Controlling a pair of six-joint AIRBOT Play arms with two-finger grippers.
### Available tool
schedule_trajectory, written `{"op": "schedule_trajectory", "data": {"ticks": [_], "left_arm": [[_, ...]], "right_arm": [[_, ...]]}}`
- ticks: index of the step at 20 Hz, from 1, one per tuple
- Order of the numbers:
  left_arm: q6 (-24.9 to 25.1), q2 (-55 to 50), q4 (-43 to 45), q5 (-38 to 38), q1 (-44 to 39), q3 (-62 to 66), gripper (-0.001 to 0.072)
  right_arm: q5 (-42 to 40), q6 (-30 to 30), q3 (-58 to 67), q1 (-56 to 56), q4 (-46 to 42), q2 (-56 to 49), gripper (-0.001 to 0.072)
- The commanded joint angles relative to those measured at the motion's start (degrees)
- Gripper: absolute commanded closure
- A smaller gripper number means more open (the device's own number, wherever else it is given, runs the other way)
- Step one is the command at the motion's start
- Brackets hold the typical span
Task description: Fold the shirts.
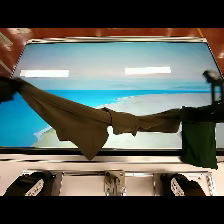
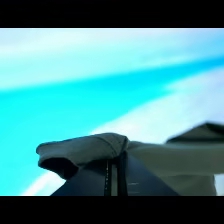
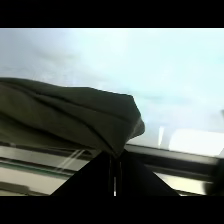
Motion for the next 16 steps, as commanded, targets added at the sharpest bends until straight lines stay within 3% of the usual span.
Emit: {"op": "schedule_trajectory", "data": {"ticks": [1, 6, 11, 12, 13, 14, 16], "left_arm": [[-0.24, -0.07, -3.13, 6.97, -1.36, -16.79, 0.0667], [-0.24, -4.57, -10.82, 24.74, -6.47, -29.81, 0.0666], [-0.24, -11.32, -10.86, 27.19, -9.79, -30.36, 0.0666], [-0.24, -12.15, -11.04, 27.65, -9.79, -30.36, 0.0666], [-0.24, -12.61, -11.04, 27.85, -9.77, -30.36, 0.0666], [-0.26, -12.76, -11.04, 27.96, -9.77, -30.36, 0.0666], [-0.24, -12.68, -11.04, 27.98, -9.77, -30.36, 0.0666]], "right_arm": [[-8.92, 0.00, -12.04, -0.02, 1.77, -4.13, 0.0648], [-28.70, 0.15, -11.58, -0.02, 7.19, -17.97, 0.0648], [-38.75, 3.63, -4.72, -0.02, 12.44, -29.83, 0.0636], [-38.82, 3.50, -3.37, -0.02, 13.77, -30.95, 0.0511], [-37.64, 2.56, -2.25, -0.02, 13.73, -31.06, 0.0250], [-34.21, -0.33, -0.81, -0.04, 13.29, -30.73, 0.0095], [-24.06, -5.92, 1.51, -0.07, 11.04, -29.14, 0.0086]]}}
